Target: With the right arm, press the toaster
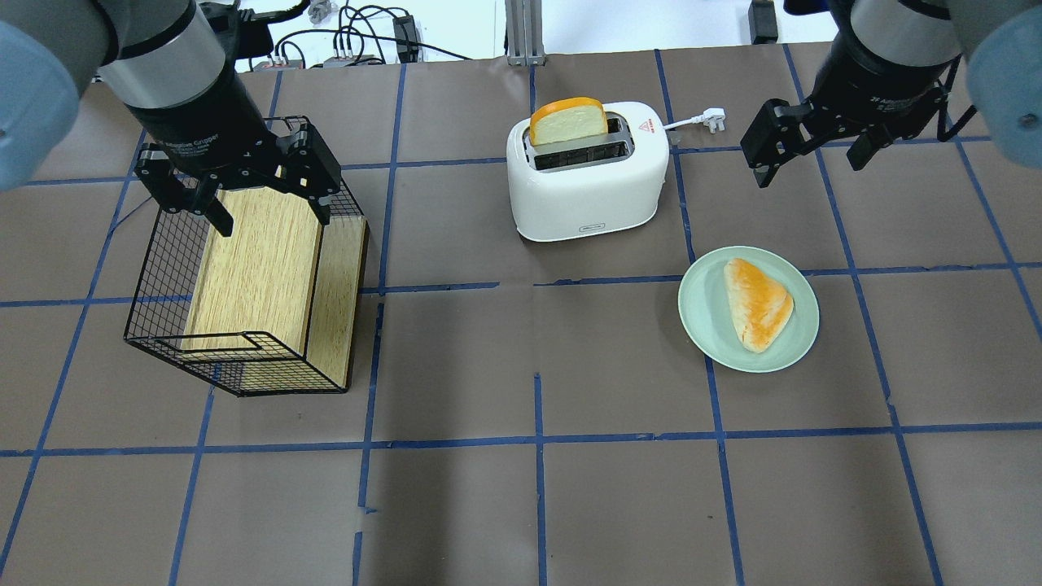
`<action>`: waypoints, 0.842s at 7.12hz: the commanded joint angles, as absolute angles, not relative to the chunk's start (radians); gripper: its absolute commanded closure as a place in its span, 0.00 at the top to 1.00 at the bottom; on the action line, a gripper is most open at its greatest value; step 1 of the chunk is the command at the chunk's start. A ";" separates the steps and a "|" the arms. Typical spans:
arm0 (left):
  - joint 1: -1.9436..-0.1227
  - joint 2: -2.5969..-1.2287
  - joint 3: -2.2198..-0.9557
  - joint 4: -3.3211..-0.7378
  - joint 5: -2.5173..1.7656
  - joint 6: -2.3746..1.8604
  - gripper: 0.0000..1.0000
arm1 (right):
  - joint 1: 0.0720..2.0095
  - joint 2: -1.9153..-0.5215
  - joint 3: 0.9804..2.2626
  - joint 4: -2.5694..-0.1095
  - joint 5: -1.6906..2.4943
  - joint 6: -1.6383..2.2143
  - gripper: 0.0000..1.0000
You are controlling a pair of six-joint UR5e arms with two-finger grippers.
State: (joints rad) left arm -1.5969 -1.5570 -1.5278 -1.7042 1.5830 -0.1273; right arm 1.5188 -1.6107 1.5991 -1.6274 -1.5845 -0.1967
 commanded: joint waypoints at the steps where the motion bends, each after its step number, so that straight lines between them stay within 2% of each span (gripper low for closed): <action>1: -1.597 -1.557 -1.528 -1.704 1.583 -0.127 1.00 | 1.519 -1.611 1.600 -1.628 -1.583 -0.196 1.00; 5: -1.597 -1.557 -1.528 -1.704 1.583 -0.127 1.00 | 1.514 -1.605 1.606 -1.624 -1.571 -0.195 1.00; 6: -1.597 -1.557 -1.528 -1.704 1.583 -0.127 1.00 | 1.513 -1.574 1.597 -1.649 -1.543 -0.208 0.81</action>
State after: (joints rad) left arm -1.5969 -1.5570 -1.5278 -1.7042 1.5831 -0.1273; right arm 1.5141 -1.5988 1.6041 -1.6267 -1.5675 -0.1984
